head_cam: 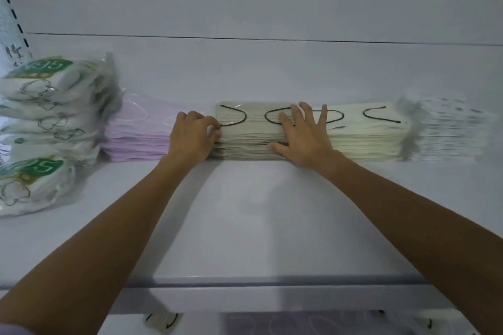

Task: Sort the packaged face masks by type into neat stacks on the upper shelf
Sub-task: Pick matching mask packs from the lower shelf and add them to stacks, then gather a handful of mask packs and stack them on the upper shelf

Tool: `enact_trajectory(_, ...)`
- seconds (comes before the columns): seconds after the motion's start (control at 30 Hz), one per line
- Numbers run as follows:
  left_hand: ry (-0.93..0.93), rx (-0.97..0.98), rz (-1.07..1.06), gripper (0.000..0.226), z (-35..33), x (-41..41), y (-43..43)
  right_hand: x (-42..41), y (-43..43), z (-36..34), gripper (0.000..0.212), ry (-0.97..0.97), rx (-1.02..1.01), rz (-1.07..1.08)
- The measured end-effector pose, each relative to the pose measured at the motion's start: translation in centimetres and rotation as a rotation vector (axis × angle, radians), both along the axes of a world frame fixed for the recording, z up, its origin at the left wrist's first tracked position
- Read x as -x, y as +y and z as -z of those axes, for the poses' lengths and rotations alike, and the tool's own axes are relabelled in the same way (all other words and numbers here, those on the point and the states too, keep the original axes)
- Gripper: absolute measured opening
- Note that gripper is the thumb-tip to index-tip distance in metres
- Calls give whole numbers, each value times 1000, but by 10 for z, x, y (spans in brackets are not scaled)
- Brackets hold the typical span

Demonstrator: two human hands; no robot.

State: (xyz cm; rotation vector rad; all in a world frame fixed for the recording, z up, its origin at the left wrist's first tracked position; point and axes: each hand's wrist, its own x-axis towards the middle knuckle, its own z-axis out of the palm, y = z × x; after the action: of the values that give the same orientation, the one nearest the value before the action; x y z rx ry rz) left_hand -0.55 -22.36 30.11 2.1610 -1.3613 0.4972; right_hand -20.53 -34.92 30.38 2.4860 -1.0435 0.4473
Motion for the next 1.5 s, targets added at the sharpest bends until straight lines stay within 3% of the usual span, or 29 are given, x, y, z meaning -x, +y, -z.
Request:
enact_trajectory(0.13, -5, 39, 8, 30, -3, 22, 22, 16, 14, -3, 73, -51, 77, -93)
enact_trajectory(0.3, 35, 56, 201, 22, -8, 63, 63, 43, 40, -5, 58, -214, 87, -268)
enact_trajectory(0.4, 53, 79, 248, 21, -3, 100, 89, 69, 63, 0, 56, -206, 43, -253)
enact_trajectory(0.6, 109, 129, 209, 19, 23, 172, 151, 126, 118, 18, 47, -232, -77, -328)
enact_trajectory(0.77, 132, 82, 130, 33, 67, 219, 193, 177, 167, 61, 46, -303, -125, -471)
enact_trajectory(0.9, 130, 72, 89, 58, 103, 243, 201, 204, 184, 100, 62, -164, -83, -407)
enact_trajectory(1.03, 30, 127, 72, 62, 140, 254, 202, 217, 192, 128, 60, -192, 10, -416)
enact_trajectory(1.13, 73, 97, 64, 62, 187, 255, 203, 231, 189, 191, 59, -86, -32, -483)
enact_trajectory(1.23, 251, -46, 15, 57, 254, 247, 200, 240, 173, 268, 54, 78, -276, -385)
enact_trajectory(1.37, 524, -248, -81, 56, 329, 220, 192, 231, 139, 337, 51, 50, -656, -37)
enact_trajectory(1.5, 621, -375, -180, 43, 377, 189, 179, 226, 103, 374, 55, 165, -780, 180)
